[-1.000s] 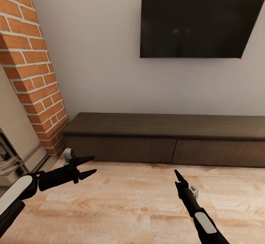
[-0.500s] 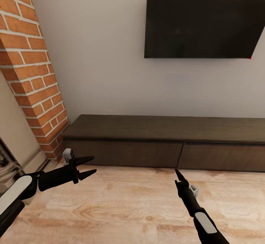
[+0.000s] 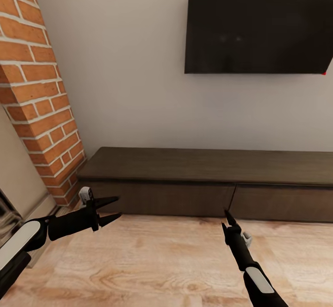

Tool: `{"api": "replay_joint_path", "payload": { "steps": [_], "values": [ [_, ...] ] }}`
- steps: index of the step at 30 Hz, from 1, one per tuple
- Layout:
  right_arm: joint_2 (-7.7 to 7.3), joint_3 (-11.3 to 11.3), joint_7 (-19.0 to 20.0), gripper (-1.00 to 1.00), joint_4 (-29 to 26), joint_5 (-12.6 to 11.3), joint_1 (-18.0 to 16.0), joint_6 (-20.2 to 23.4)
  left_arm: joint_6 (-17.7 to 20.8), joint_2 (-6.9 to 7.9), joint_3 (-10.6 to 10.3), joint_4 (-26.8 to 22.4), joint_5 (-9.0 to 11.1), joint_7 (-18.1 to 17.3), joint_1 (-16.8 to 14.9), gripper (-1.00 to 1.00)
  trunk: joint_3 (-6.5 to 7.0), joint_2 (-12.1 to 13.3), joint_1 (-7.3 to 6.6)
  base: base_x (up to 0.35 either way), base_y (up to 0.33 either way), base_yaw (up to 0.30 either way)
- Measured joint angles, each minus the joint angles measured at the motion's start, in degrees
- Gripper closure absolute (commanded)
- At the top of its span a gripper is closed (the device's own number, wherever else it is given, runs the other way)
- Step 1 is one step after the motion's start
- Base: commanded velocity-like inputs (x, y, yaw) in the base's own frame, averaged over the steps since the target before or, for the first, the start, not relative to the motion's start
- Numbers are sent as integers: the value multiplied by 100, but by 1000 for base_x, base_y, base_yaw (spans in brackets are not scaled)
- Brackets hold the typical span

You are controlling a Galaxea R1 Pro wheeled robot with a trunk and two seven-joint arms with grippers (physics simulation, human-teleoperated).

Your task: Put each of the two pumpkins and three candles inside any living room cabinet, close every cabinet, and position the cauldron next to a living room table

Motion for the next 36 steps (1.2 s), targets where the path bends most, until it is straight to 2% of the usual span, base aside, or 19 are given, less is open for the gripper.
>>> {"api": "replay_joint_path", "payload": {
  "steps": [16, 23, 36],
  "values": [
    [1, -7, 112, -100, 1, -18, 0, 31, 2, -3, 0, 0, 7, 0, 1, -100, 0, 0, 1, 217, 33, 0],
    [-5, -17, 364, -100, 16, -25, 0, 64, 3, -3, 0, 0, 7, 0, 0, -100, 0, 0, 1, 196, 62, 0],
    [-5, -19, 384, -100, 18, -25, 0, 68, 3, -15, -9, -4, 15, 0, 0, -100, 0, 0, 2, 180, 32, 0]
  ]
}}
